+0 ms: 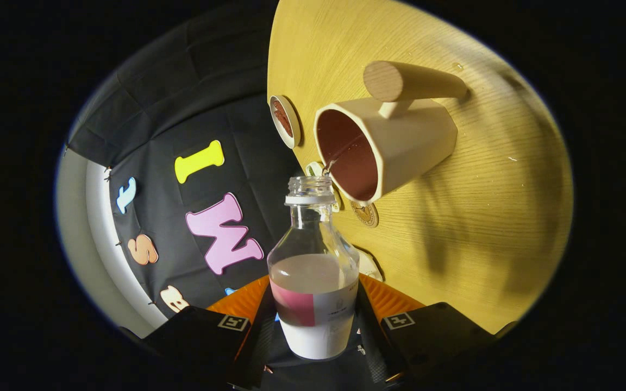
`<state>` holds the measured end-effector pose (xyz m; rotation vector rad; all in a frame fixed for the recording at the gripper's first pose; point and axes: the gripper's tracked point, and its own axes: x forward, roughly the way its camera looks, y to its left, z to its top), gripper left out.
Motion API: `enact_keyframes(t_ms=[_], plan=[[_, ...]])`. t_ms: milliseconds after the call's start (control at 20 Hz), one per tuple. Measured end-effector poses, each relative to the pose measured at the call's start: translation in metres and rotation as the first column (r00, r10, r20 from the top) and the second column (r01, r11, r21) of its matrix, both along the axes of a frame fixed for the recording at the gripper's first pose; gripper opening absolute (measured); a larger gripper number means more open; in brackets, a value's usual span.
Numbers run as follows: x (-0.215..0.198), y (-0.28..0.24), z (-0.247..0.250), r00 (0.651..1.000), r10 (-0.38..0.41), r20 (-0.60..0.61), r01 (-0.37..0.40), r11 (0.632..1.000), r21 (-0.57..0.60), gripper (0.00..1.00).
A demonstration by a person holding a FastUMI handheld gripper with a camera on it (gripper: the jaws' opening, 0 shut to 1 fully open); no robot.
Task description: Take the bottle from table, then pour the juice into the cup, finally place the bottle on the coaster
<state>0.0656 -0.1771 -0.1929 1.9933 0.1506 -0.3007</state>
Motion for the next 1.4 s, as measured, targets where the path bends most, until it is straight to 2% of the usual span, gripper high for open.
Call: enact_keyframes(t_ms=[750,1400], plan=[[0.004,-0.005,0.009,1.000,-0.028,0.004,0.027,0.987,0.160,0.75],[0.000,-0.023,0.012,1.000,0.016,0.014,-0.020,0.956,0.293,0.75]])
